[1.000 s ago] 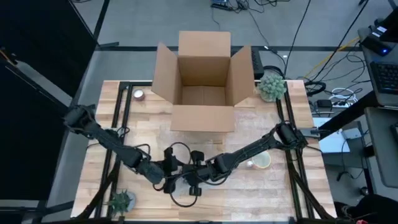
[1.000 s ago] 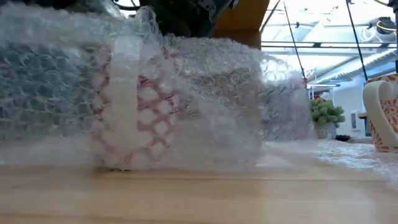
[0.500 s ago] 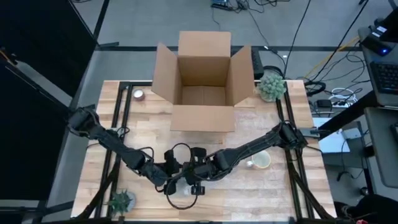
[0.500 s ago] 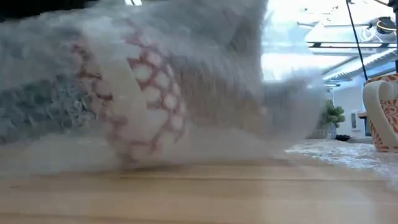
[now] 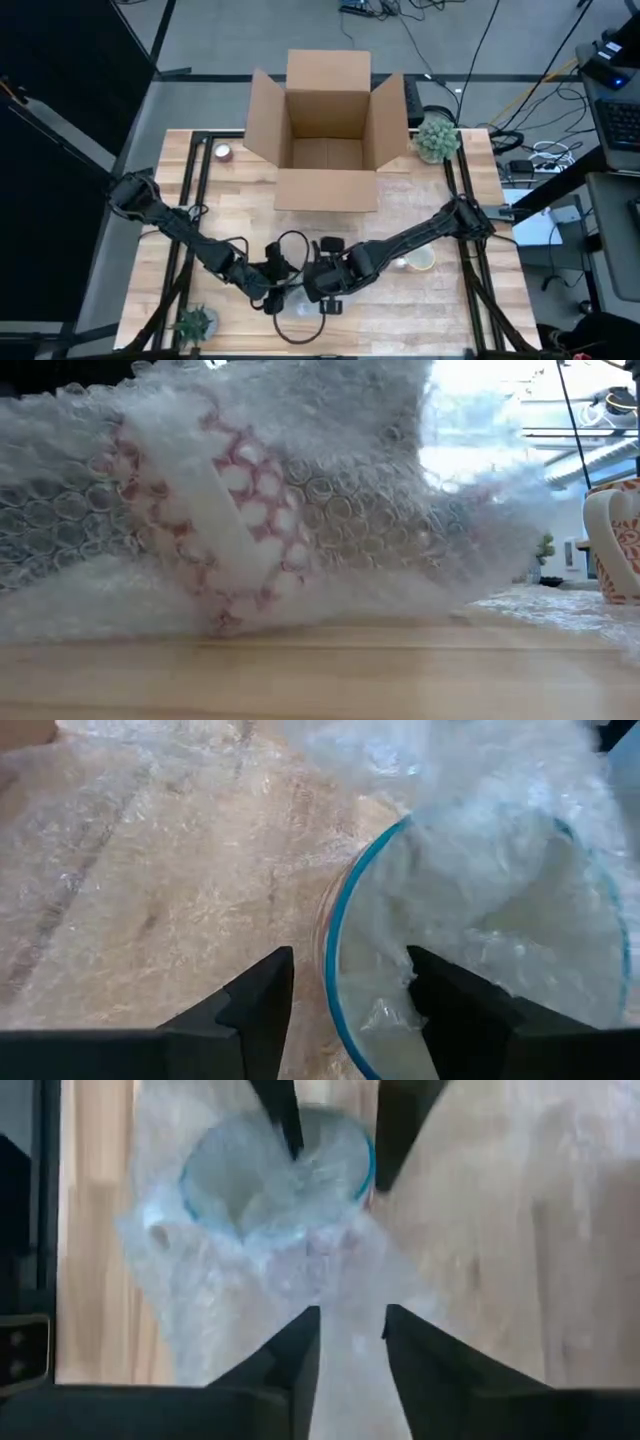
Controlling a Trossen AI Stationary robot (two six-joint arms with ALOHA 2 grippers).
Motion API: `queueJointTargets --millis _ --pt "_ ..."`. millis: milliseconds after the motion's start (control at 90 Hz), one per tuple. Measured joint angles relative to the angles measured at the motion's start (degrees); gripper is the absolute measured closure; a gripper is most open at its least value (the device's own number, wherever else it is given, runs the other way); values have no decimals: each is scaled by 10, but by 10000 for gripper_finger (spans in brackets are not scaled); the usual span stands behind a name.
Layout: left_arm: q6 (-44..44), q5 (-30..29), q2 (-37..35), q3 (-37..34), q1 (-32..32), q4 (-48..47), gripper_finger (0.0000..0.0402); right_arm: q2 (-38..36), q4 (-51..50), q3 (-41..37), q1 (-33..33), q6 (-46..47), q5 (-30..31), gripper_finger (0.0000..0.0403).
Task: Wrap mug
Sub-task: Wrap the red cup with the left transparent bubble wrap
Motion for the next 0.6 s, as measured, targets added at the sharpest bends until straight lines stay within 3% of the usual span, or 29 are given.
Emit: queueJointTargets --millis 233,400,600 --pt "2 2 -1 34 9 -43 221 0 32 -57 27 32 44 261" --pt "2 31 -1 41 23 -48 221 0 102 -114 37 33 45 259" --pt "0 45 -1 42 43 -49 221 0 108 -135 33 20 45 259"
